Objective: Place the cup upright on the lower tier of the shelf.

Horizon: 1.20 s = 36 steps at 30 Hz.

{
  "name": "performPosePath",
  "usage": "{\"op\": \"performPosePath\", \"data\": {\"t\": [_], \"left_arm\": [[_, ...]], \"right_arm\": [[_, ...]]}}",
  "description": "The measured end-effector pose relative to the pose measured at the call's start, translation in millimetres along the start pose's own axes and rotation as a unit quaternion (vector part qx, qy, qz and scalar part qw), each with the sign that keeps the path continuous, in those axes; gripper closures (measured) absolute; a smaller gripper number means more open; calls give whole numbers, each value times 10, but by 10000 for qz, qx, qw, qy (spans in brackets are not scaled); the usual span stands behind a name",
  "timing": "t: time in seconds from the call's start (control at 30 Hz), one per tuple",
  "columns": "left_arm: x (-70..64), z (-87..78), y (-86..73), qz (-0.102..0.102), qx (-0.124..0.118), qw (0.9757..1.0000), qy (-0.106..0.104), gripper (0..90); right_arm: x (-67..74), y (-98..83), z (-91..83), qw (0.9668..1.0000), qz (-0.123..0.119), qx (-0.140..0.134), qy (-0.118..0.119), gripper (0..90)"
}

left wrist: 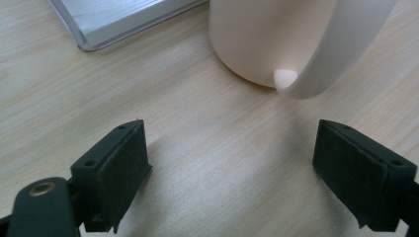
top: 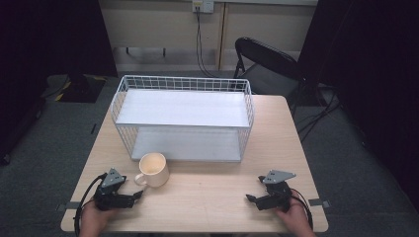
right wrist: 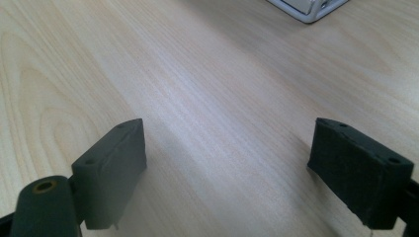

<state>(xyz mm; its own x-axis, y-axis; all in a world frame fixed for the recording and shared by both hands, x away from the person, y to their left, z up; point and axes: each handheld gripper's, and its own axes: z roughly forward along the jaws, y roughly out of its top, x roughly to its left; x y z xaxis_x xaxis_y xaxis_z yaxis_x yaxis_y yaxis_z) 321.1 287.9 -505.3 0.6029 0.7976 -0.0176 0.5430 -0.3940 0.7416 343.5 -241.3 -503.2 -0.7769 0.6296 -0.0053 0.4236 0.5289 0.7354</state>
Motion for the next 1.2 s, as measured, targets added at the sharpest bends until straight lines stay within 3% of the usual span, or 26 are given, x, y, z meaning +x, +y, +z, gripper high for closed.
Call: {"op": "performPosePath", "data": {"t": [0.3,0.43,0.6,0.83,1.2], "left_arm": [[-17,24,25,8,85,10000,16,88],[-13,14,52,21,179,9998,38,118],[-24,-7,82,113,224,9996,-86,186],[-97,-59,180,108,18,9998,-167,197],[-162,-63,256,214,-8,9996,-184,214]], "right_arm": [[1,0,0,10000,0,1,-3,136],[0,0,0,10000,1,-1,-1,136],[0,0,0,10000,0,1,0,136],[0,0,0,10000,-1,-1,-1,135],[0,0,0,10000,1,-1,-2,135]]}}
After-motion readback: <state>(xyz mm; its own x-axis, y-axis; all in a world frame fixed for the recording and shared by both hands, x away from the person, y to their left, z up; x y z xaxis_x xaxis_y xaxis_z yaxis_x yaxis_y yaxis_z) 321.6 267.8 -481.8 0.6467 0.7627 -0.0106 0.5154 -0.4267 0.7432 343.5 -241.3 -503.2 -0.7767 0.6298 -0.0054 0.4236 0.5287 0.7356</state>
